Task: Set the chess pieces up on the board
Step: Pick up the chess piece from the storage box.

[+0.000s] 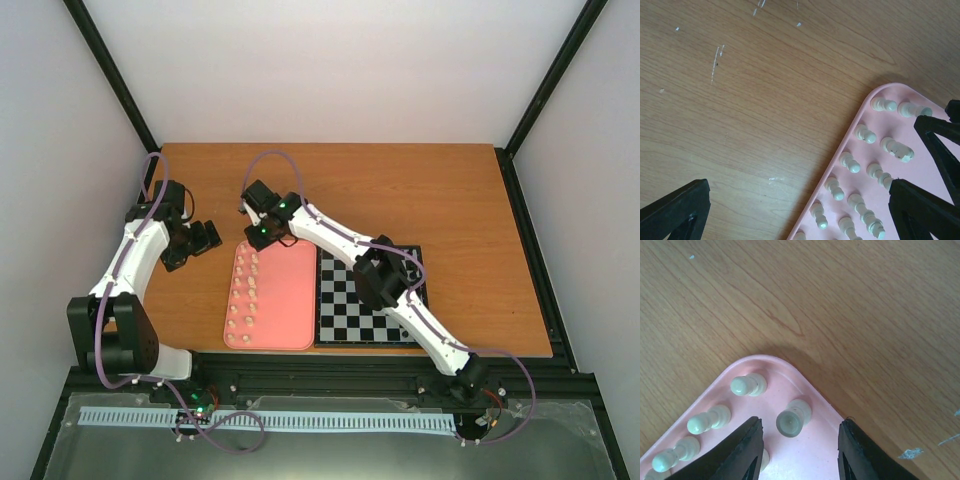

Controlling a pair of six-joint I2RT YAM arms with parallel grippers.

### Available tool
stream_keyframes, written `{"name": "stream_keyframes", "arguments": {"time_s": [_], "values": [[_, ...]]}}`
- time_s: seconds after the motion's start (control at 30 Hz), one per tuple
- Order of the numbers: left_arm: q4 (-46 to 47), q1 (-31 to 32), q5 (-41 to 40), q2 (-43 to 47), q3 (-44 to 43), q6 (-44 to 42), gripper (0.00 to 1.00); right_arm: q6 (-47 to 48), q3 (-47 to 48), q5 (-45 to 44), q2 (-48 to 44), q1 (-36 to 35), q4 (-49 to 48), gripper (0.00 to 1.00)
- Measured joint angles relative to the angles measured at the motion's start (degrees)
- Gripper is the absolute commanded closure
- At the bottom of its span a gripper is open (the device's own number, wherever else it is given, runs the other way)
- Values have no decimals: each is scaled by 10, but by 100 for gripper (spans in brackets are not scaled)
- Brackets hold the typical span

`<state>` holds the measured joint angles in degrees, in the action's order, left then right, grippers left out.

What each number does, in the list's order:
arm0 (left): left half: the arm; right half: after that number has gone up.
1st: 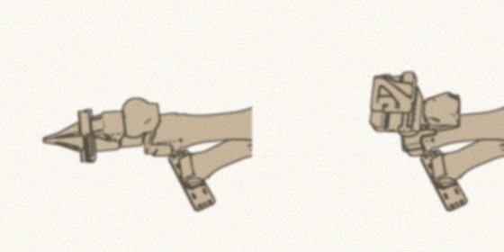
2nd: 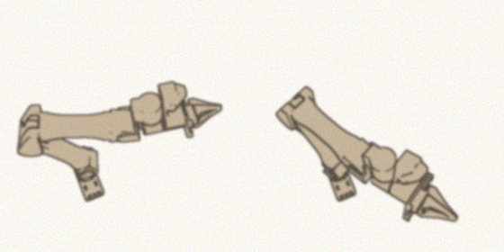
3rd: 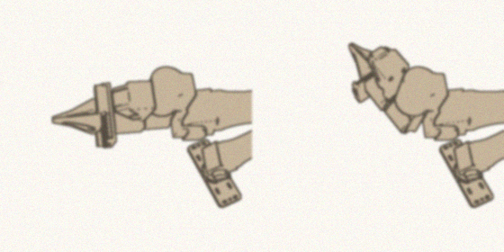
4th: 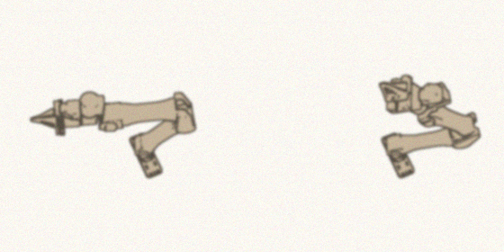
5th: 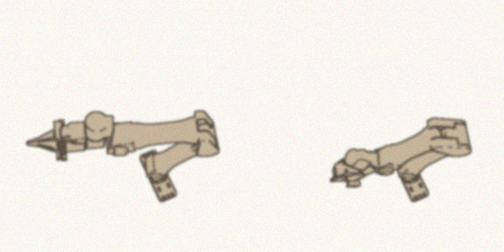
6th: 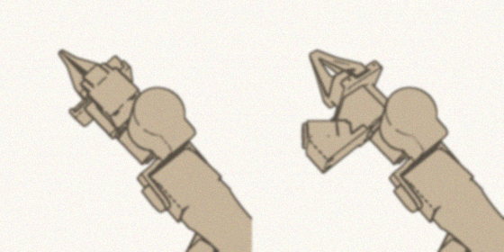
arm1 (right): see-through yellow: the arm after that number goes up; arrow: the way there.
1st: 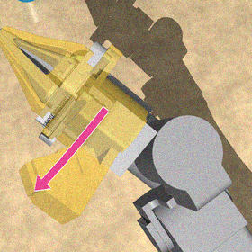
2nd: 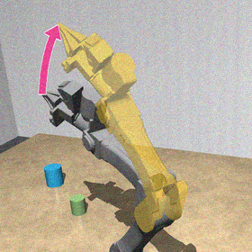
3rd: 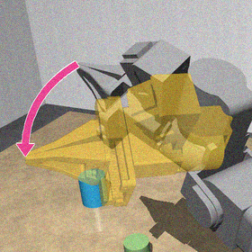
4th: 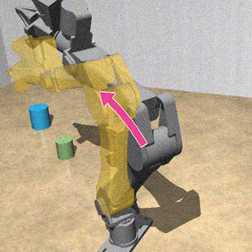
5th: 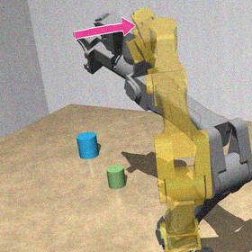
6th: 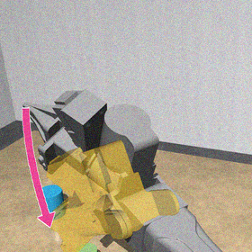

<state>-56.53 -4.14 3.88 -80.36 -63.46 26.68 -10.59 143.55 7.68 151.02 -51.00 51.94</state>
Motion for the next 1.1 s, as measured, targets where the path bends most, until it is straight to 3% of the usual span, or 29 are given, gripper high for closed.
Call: {"name": "stream_keyframes", "arguments": {"time_s": [0.8, 1.1], "values": [[1, 0, 0, -2, 0, 2, 0, -12, 12, 21, 22, 4, -21, 64], [4, 0, 1, -2, 0, 2, 0, -13, 14, 25, 32, 5, -24, 88]]}}
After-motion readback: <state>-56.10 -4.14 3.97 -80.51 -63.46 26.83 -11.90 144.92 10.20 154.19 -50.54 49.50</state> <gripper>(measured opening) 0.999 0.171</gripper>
